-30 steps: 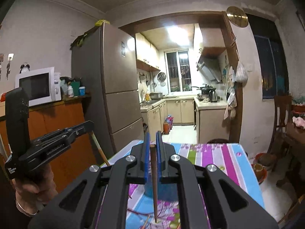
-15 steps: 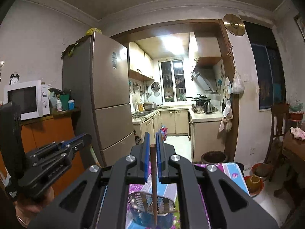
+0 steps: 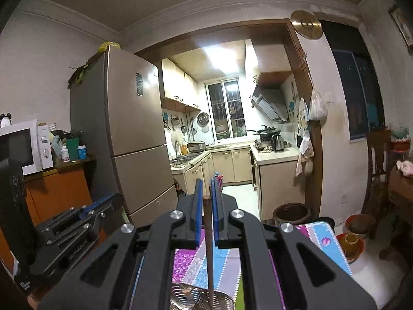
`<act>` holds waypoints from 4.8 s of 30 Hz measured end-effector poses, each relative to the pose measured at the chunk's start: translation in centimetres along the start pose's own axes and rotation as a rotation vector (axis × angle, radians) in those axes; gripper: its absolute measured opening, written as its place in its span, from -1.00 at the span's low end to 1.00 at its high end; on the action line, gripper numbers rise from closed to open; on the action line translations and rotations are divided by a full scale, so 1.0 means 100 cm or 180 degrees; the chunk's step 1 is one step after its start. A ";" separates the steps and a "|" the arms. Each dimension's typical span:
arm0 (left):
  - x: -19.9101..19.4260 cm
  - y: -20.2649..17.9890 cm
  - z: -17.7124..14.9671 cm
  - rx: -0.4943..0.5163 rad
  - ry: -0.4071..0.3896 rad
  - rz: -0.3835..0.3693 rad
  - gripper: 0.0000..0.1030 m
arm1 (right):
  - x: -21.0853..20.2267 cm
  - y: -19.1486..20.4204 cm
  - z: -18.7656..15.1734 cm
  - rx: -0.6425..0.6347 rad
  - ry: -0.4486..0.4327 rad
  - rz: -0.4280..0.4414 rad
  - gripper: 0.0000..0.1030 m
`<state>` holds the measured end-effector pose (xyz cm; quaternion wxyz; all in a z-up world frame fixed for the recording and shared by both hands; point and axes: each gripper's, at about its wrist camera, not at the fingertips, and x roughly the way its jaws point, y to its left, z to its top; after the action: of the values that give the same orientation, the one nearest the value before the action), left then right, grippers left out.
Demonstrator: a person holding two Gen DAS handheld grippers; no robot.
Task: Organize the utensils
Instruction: 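Lower both chopsticks into the blue holder and open both grippers, then move both open tools back over the loose chopsticks on the tablecloth, then close the right gripper on a wooden chopstick while the left gripper closes on another, then lift both held chopsticks upright and carry them above the blue holder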
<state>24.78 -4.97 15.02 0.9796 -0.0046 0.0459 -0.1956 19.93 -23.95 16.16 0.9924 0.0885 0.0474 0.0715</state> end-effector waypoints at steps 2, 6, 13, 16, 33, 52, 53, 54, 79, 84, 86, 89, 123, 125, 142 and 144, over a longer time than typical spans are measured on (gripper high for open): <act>0.008 0.006 -0.011 -0.0084 0.0072 -0.0067 -0.86 | 0.008 -0.001 -0.009 0.0056 0.0057 0.0003 -0.90; 0.021 0.009 -0.038 -0.0055 0.0165 -0.0054 -0.86 | 0.022 -0.001 -0.039 0.0060 0.0203 0.0000 -0.90; 0.031 0.014 -0.076 -0.0065 0.0307 -0.0062 -0.86 | 0.035 -0.002 -0.074 0.0123 0.0441 -0.0021 -0.89; 0.033 0.016 -0.089 -0.0074 0.0344 0.0007 -0.85 | 0.036 0.000 -0.080 0.0085 0.0508 -0.0064 -0.89; -0.062 0.036 -0.028 0.0025 -0.0192 0.0249 -0.69 | -0.100 -0.024 -0.016 -0.0220 -0.0179 -0.0325 -0.85; -0.276 0.053 -0.175 0.0993 0.0457 0.0678 -0.34 | -0.264 -0.037 -0.172 -0.0357 0.0936 -0.0795 -0.43; -0.281 0.053 -0.188 0.1004 0.0540 0.0688 -0.34 | -0.264 -0.034 -0.183 -0.0296 0.1019 -0.0787 -0.43; -0.289 0.053 -0.205 0.1020 0.0636 0.0706 -0.34 | -0.265 -0.032 -0.200 -0.0219 0.1143 -0.0773 -0.43; -0.315 -0.017 -0.341 0.0672 0.1368 0.0258 -0.34 | -0.242 0.069 -0.337 -0.0788 0.1461 -0.0380 -0.43; -0.310 -0.017 -0.338 0.0639 0.1265 0.0326 -0.34 | -0.236 0.073 -0.338 -0.0790 0.1465 -0.0449 -0.43; -0.306 -0.019 -0.337 0.0651 0.1235 0.0341 -0.34 | -0.231 0.072 -0.339 -0.0755 0.1475 -0.0510 -0.43; -0.297 -0.021 -0.341 0.0679 0.1240 0.0365 -0.34 | -0.224 0.070 -0.341 -0.0714 0.1449 -0.0647 -0.43; -0.292 0.003 -0.352 0.0177 0.1016 0.0153 -0.85 | -0.224 0.068 -0.338 -0.0362 0.1148 -0.0815 -0.90; -0.294 0.002 -0.348 0.0205 0.0974 0.0169 -0.85 | -0.225 0.070 -0.335 -0.0393 0.1125 -0.0795 -0.90; -0.321 -0.003 -0.287 0.0311 0.0505 0.0166 -0.86 | -0.260 0.092 -0.279 -0.0839 0.0536 -0.0710 -0.90; -0.325 -0.005 -0.277 0.0308 0.0425 0.0153 -0.86 | -0.263 0.093 -0.271 -0.0858 0.0477 -0.0682 -0.90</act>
<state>-7.87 7.27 -9.70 0.9779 0.0569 0.1017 -0.1738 -10.08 -14.24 -6.56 0.9909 -0.0565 0.1204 -0.0225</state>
